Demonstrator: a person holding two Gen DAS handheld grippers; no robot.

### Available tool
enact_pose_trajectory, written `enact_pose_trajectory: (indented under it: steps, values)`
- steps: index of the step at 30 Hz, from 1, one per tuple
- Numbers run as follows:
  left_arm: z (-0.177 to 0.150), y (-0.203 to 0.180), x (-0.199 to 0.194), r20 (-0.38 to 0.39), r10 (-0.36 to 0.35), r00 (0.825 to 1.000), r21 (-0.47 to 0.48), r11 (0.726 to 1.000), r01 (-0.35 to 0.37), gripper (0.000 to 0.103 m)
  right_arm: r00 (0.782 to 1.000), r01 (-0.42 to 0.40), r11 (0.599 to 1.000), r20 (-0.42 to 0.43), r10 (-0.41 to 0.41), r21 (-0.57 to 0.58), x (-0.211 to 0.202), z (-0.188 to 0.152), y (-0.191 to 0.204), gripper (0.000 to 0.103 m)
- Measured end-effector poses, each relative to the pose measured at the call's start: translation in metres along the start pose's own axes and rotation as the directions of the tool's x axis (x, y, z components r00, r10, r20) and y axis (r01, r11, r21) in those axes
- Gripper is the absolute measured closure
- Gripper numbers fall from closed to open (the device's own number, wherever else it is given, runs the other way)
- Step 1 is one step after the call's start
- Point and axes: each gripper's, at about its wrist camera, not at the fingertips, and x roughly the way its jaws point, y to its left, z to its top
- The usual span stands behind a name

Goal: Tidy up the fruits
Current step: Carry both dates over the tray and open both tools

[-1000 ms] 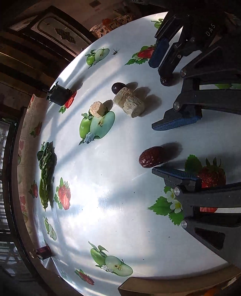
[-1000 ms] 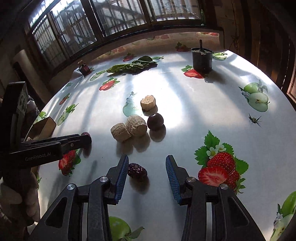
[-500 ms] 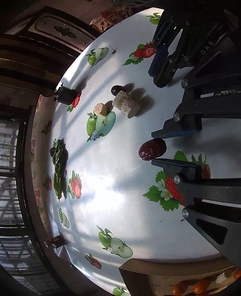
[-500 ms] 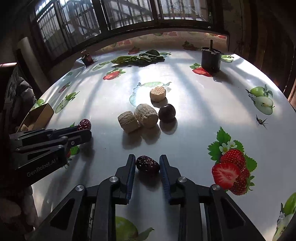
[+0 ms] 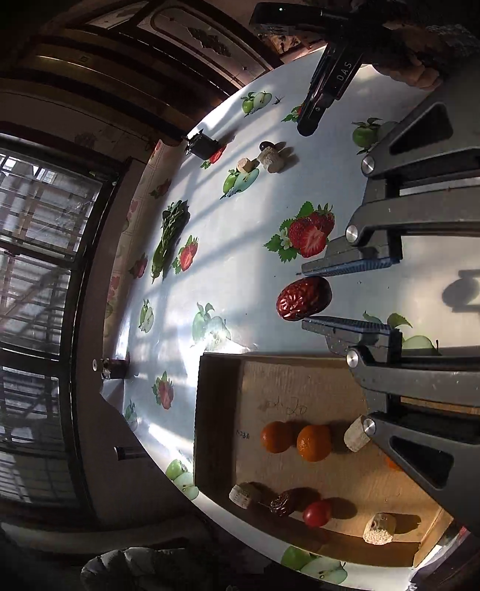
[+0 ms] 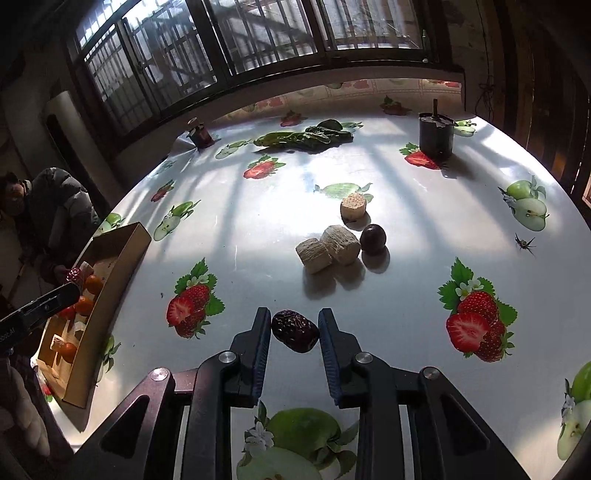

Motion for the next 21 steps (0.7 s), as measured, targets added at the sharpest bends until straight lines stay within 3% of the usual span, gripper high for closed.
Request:
enact_pose_trajectory:
  steps: [6, 13, 18, 21]
  values:
    - [-0.011, 0.064, -0.013, -0.005, 0.092, 0.996, -0.082, 0.992, -0.092, 0.082, 0.987, -0.16, 0.986, -0.03, 0.158, -0.054, 0.002, 0.004, 0.074, 0.074]
    - [-0.022, 0.121, -0.014, -0.019, 0.199, 0.98, -0.132, 0.971, -0.2, 0.082, 0.925, -0.367, 0.928, -0.13, 0.358, -0.058, 0.027, -0.008, 0.16, 0.074]
    - [-0.026, 0.151, -0.005, -0.052, 0.224, 0.973, -0.163, 0.96, -0.229, 0.082, 0.889, -0.433, 0.899, -0.197, 0.414, -0.066, 0.051, -0.022, 0.202, 0.074]
    - [-0.028, 0.16, 0.001, -0.065, 0.23, 0.971, -0.167, 0.957, -0.238, 0.082, 0.896, -0.415, 0.902, -0.229, 0.381, -0.12, 0.063, -0.033, 0.224, 0.074]
